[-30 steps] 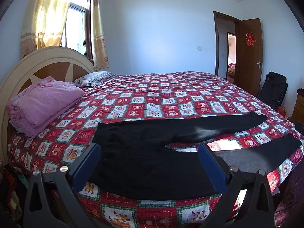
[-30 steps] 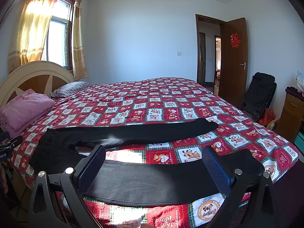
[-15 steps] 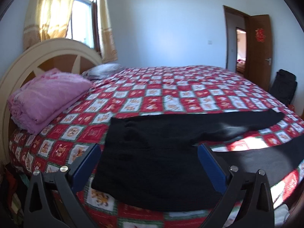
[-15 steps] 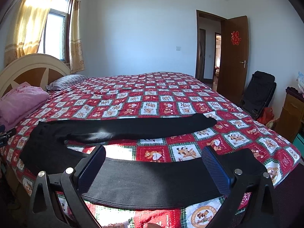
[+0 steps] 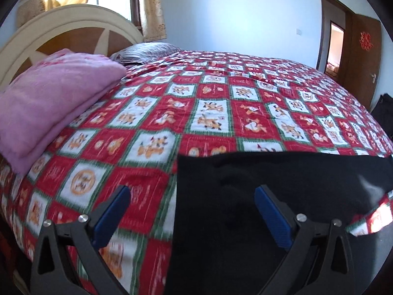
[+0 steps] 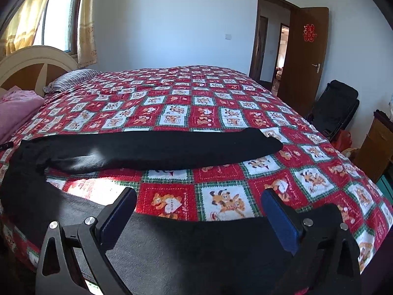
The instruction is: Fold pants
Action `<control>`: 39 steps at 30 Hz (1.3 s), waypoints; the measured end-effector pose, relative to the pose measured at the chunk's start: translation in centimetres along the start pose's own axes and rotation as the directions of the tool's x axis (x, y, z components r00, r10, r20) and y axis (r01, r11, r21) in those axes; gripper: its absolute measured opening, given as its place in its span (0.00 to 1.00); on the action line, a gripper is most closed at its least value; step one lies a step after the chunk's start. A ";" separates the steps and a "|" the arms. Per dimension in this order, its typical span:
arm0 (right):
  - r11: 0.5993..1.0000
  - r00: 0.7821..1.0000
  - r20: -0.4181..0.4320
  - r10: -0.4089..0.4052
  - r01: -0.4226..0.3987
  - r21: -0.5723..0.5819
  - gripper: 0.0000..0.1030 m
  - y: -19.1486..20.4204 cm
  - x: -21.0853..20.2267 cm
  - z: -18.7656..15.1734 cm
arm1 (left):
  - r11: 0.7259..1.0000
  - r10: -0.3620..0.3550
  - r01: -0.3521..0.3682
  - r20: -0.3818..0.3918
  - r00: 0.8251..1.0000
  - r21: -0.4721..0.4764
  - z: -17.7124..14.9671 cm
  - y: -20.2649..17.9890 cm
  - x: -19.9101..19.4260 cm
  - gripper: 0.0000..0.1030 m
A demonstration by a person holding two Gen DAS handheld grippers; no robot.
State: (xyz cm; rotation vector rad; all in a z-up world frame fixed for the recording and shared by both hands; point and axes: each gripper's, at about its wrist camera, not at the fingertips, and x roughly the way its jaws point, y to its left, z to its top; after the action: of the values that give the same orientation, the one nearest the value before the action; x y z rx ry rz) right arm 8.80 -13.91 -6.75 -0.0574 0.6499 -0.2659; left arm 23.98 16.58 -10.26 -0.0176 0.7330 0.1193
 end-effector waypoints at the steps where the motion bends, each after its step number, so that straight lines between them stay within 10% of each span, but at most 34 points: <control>1: 1.000 1.000 -0.005 -0.010 0.010 -0.004 0.99 -0.2 0.4 0.4 | 1.000 -0.004 0.004 -0.002 1.000 0.009 0.5 -0.1 0.6 0.96; 8: 1.000 0.999 -0.031 -0.013 0.012 -0.022 0.96 -0.6 3.1 1.9 | 0.998 -0.032 0.036 -0.087 0.996 0.042 2.6 0.6 6.6 0.76; 12: 0.999 0.994 -0.106 0.032 -0.029 0.029 0.73 -1.7 5.7 2.5 | 0.995 -0.096 0.095 -0.153 0.984 -0.012 2.2 1.7 9.0 0.55; 20: 0.984 0.982 -0.189 -0.004 0.037 0.171 0.56 -8.8 11.6 5.7 | 0.986 -0.168 0.161 -0.166 0.972 -0.051 1.8 2.1 10.1 0.55; 39: 0.966 0.933 -0.358 0.021 0.073 0.249 0.56 -18.4 28.2 11.3 | 0.989 -0.148 0.149 -0.118 0.982 -0.008 2.0 1.5 9.6 0.44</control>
State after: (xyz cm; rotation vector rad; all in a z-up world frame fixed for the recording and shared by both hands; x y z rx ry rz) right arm 32.94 -39.42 -11.92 0.2401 0.9737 -0.3906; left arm 32.21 19.13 -15.18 -0.0792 0.8480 -0.0250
